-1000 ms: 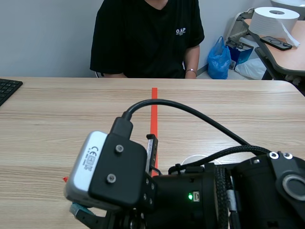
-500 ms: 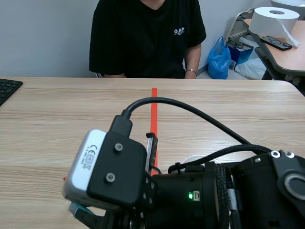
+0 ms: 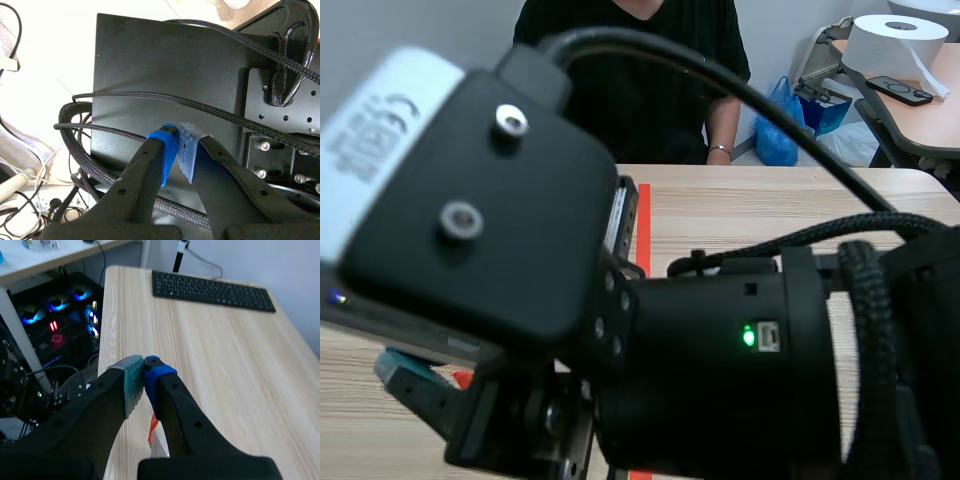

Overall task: Do the redox reaction experiment.
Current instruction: 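Lift the metal plate out of the left beaker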

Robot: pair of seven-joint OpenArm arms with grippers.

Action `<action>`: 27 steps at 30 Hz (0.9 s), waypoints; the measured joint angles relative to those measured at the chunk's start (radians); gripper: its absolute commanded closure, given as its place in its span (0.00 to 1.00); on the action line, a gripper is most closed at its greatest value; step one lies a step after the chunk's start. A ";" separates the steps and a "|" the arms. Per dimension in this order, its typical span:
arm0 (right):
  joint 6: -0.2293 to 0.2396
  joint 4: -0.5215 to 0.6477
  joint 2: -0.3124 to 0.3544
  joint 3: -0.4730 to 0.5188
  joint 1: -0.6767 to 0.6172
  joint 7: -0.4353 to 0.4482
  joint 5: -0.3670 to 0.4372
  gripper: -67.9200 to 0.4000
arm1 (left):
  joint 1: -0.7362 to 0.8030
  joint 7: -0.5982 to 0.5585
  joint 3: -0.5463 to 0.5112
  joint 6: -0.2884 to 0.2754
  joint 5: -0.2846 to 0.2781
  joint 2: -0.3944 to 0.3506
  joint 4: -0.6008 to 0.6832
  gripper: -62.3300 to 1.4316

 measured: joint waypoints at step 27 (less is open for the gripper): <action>-0.052 0.142 0.000 0.055 0.000 -0.078 0.117 0.98 | 0.000 0.000 0.000 0.000 0.000 0.000 0.000 0.93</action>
